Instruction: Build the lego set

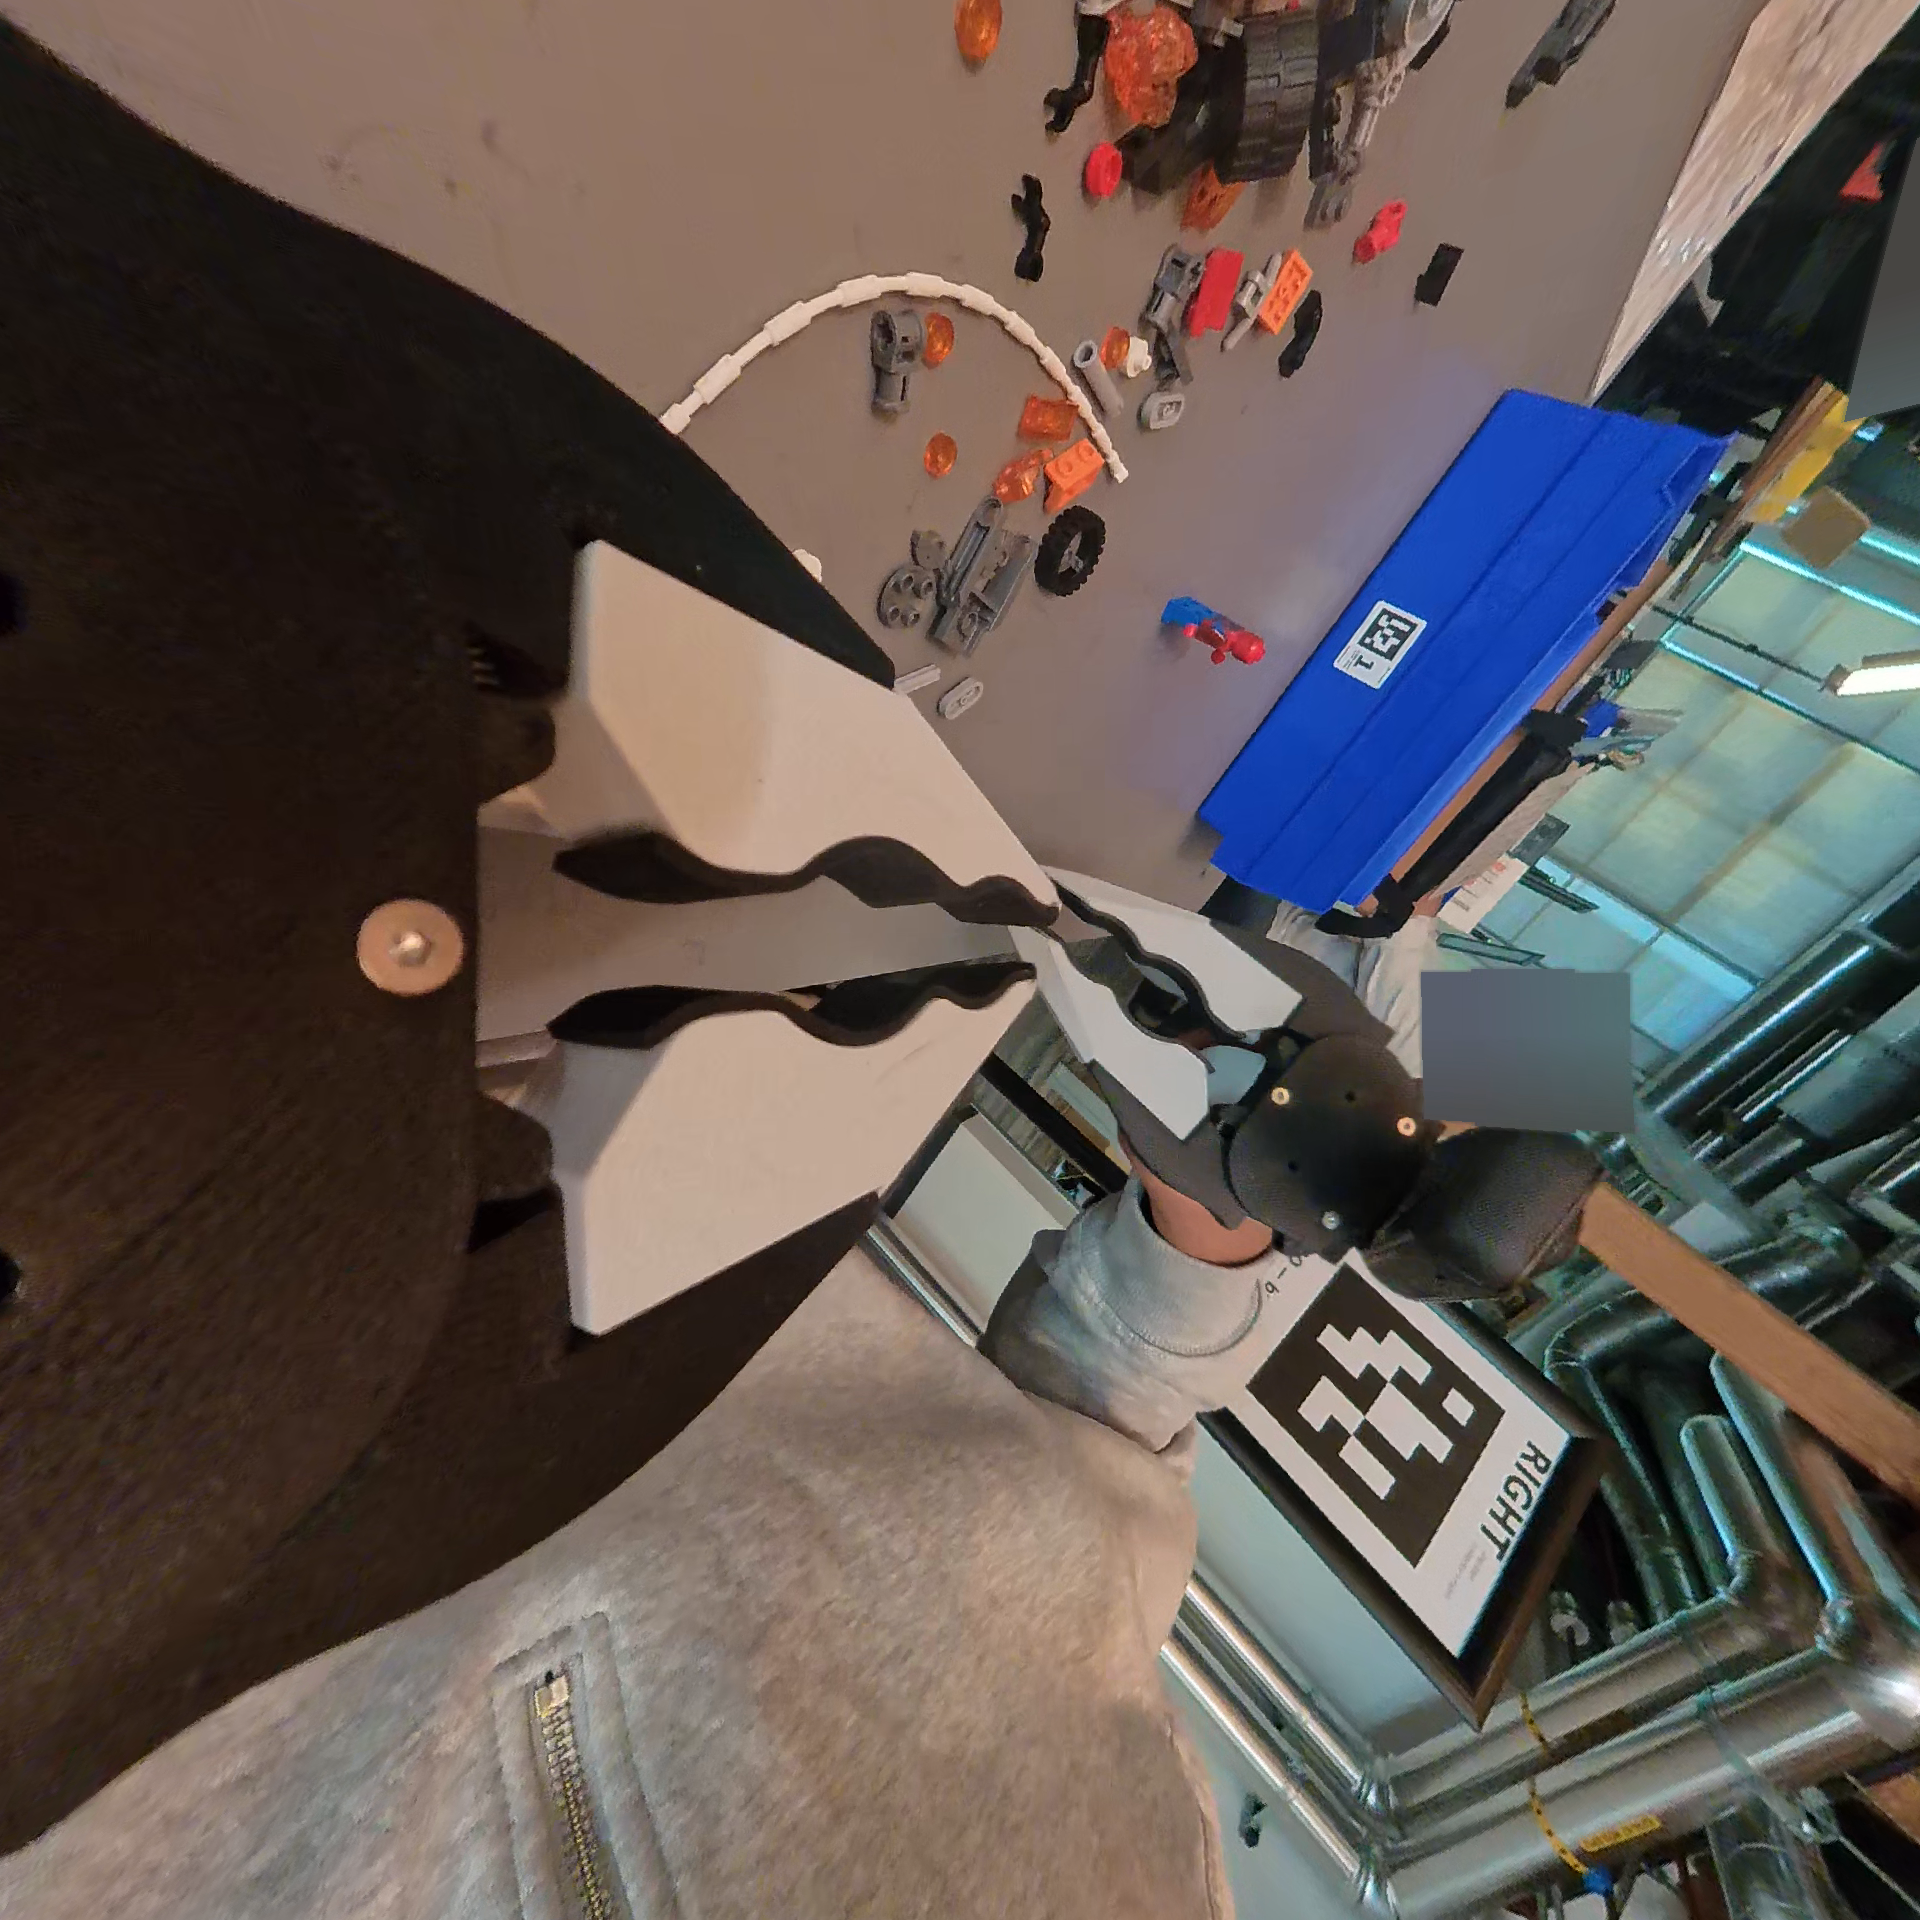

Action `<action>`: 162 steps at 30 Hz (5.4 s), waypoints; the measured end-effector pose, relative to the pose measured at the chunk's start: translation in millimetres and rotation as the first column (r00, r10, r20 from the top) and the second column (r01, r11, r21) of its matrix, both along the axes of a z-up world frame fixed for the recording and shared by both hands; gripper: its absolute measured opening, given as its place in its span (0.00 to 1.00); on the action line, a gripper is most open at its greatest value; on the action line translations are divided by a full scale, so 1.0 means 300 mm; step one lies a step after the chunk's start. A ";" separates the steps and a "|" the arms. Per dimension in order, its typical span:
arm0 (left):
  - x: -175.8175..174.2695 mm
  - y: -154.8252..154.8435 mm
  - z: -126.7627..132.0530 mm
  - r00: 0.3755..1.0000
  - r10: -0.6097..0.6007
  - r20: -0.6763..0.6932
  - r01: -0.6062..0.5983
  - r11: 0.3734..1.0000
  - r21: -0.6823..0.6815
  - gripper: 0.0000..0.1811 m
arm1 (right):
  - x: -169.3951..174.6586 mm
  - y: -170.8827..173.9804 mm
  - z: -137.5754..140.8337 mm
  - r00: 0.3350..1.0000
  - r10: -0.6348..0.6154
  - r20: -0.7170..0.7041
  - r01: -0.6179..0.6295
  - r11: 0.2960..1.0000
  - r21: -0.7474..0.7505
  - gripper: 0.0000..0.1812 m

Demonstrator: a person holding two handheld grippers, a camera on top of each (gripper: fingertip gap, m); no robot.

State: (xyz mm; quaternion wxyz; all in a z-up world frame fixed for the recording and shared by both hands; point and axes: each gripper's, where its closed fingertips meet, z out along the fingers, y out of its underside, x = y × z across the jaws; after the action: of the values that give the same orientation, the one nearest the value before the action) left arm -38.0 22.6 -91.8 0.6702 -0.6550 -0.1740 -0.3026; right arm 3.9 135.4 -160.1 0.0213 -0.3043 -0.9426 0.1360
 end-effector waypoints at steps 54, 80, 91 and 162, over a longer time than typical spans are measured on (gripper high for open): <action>-0.065 -0.019 0.034 0.952 0.230 -0.201 -0.233 0.972 0.009 0.39 | -0.162 -0.317 0.275 0.988 -0.150 0.049 0.105 0.393 -0.913 0.04; -0.021 0.168 -0.013 0.746 -0.024 -0.666 -0.102 0.983 -0.150 0.13 | -0.173 -0.185 0.215 0.931 -0.062 0.359 0.358 -0.030 -0.933 0.04; 0.000 0.167 -0.026 0.735 -0.051 -0.676 -0.086 0.982 -0.167 0.07 | -0.163 -0.202 0.211 0.932 -0.030 0.362 0.362 -0.014 -0.932 0.04; 0.099 0.127 0.041 0.866 -0.205 -0.456 0.198 0.978 -0.065 0.07 | -0.070 -0.237 0.292 0.863 -0.218 -0.455 -0.374 0.330 -0.867 0.09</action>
State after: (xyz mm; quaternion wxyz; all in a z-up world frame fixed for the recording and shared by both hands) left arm -8.3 60.7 -79.7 0.6516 -0.7280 0.0563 -0.2058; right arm -17.2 64.3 -72.5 0.0762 -0.1655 -0.6610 0.7280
